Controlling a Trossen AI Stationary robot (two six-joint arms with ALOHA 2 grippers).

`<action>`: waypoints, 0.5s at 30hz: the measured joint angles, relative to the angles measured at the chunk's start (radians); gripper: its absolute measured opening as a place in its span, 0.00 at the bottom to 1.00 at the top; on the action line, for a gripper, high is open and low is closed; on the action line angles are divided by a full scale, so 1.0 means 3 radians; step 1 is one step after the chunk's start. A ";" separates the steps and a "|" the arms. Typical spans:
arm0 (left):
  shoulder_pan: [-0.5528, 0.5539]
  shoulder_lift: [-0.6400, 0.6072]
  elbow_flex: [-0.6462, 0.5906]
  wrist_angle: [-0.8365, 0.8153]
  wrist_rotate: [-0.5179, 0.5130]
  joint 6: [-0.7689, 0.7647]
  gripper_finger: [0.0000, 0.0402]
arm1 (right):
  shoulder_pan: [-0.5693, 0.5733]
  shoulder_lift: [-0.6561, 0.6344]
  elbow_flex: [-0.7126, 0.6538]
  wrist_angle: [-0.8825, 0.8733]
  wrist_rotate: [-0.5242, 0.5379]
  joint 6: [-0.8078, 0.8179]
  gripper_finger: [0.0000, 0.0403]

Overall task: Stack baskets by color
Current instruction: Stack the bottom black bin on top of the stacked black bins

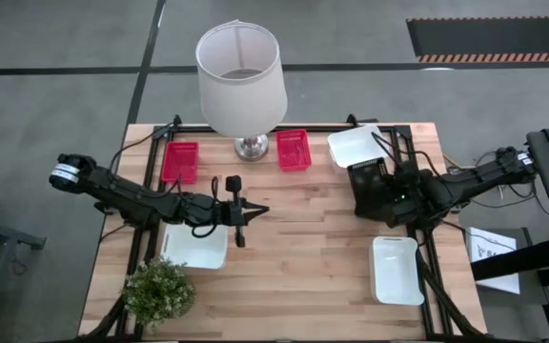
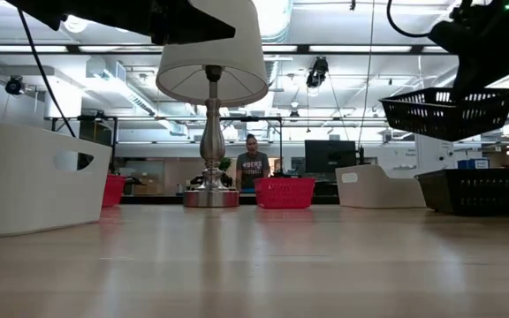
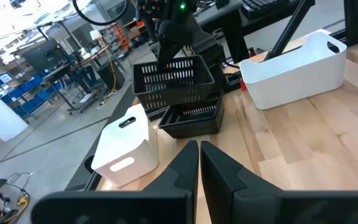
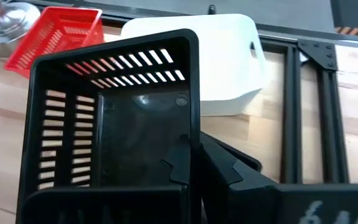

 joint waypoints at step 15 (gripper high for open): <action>-0.0001 0.0000 -0.0001 -0.0008 0.0000 0.0001 0.00 | 0.0000 -0.0004 -0.0040 -0.0368 -0.0289 0.0779 0.03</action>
